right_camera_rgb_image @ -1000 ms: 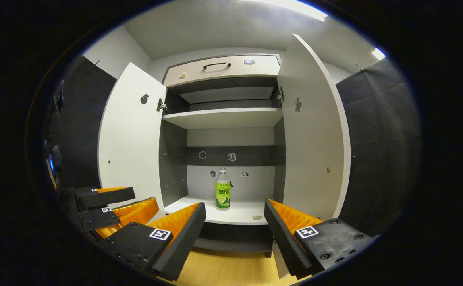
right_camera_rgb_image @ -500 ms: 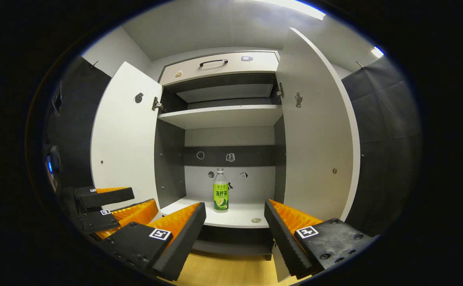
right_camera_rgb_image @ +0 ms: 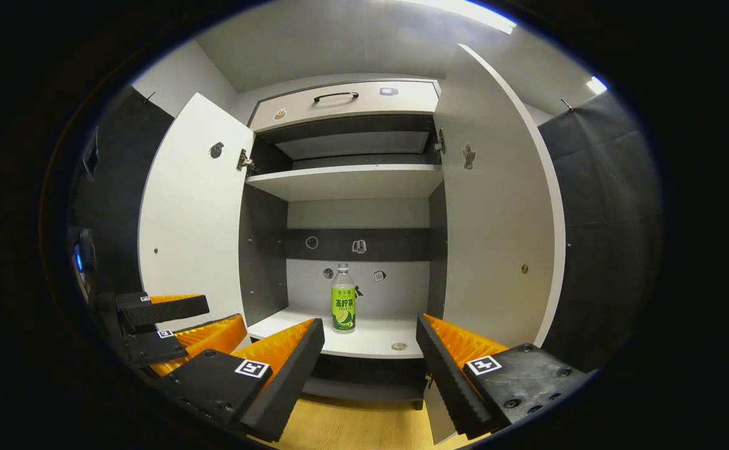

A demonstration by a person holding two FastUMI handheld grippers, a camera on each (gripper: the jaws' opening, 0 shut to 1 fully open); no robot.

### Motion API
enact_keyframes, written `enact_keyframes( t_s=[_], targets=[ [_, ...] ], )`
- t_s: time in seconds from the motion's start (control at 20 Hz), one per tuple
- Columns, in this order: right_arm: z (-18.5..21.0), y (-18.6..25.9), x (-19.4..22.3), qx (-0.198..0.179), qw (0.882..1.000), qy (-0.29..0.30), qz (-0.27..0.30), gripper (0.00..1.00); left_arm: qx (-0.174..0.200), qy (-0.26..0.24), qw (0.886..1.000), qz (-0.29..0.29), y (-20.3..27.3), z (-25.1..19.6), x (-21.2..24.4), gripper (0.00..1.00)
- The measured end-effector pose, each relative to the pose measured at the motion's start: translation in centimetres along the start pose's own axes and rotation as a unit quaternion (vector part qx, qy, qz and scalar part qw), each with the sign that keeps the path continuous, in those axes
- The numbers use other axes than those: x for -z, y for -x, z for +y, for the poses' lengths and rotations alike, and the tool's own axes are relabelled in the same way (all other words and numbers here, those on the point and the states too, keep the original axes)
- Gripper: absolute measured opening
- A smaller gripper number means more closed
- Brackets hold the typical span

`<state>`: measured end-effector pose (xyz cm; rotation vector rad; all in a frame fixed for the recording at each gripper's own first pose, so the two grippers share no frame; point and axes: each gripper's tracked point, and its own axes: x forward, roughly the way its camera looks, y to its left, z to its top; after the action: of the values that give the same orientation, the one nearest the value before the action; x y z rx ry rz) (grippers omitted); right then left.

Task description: Grasp the bottle in the cabinet with the left hand and place it on the coaster, then close the right door with the right hand and the left door with the left hand.

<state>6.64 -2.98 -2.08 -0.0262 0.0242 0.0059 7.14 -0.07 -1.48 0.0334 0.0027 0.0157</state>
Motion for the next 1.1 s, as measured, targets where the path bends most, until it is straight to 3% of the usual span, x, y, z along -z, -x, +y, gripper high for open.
enact_keyframes(
  t_s=[0.3, 0.75, 0.9, 1.1],
  targets=[
    [-0.5, 0.6, 0.8, 0.011, 1.0, 0.019, 0.013, 0.98, 0.025, 0.0, 1.0, -0.007, -4.0, -0.1, 0.2, 0.97],
    [-3.4, 0.1, 1.7, 0.032, 0.999, 0.023, 0.023, 0.98, 0.034, -0.025, 0.999, -0.002, -14.5, 0.1, 2.5, 0.95],
    [-3.3, -1.1, 2.1, 0.02, 0.999, 0.025, 0.025, 0.98, 0.04, -0.017, 0.999, 0.011, -19.0, 0.0, 4.3, 0.95],
    [-2.5, -3.0, 3.0, 0.0, 0.999, 0.045, 0.028, 0.98, 0.021, -0.041, 0.999, 0.018, -24.4, 0.8, 5.9, 0.95]
  ],
)
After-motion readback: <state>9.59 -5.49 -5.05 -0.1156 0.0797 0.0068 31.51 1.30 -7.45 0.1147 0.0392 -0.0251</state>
